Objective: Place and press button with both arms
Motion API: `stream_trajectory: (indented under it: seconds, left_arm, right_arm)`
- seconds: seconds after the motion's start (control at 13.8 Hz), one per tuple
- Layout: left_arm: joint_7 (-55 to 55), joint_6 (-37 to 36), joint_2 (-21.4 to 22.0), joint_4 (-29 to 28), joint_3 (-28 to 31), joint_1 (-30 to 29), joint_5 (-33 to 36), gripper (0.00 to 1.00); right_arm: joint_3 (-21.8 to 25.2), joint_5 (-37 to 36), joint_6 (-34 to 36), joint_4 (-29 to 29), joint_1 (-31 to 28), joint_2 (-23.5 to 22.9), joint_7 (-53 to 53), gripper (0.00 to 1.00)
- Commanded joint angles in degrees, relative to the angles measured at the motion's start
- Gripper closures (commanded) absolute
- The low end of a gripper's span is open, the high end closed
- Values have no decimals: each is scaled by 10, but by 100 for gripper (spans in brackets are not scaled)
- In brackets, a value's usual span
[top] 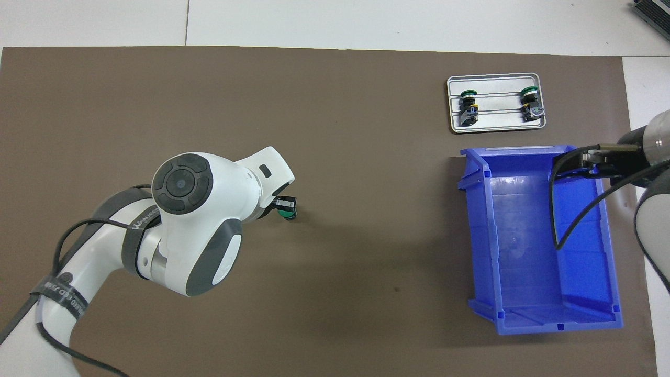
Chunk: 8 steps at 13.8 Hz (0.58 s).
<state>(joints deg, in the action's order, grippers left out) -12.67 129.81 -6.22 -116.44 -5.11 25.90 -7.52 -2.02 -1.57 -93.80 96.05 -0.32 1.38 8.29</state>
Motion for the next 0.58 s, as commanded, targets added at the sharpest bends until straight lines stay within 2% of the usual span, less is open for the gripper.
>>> stream_trajectory:
  seconds: [0.0,0.51]
  left_arm:
    - [-10,35,-29,-5,8,26,13,100]
    - [-9,36,-30,-25,8,27,13,100]
  right_arm:
    - [-3,4,-10,12,-4,11,-12,0]
    - [-3,4,-10,12,-4,11,-13,0]
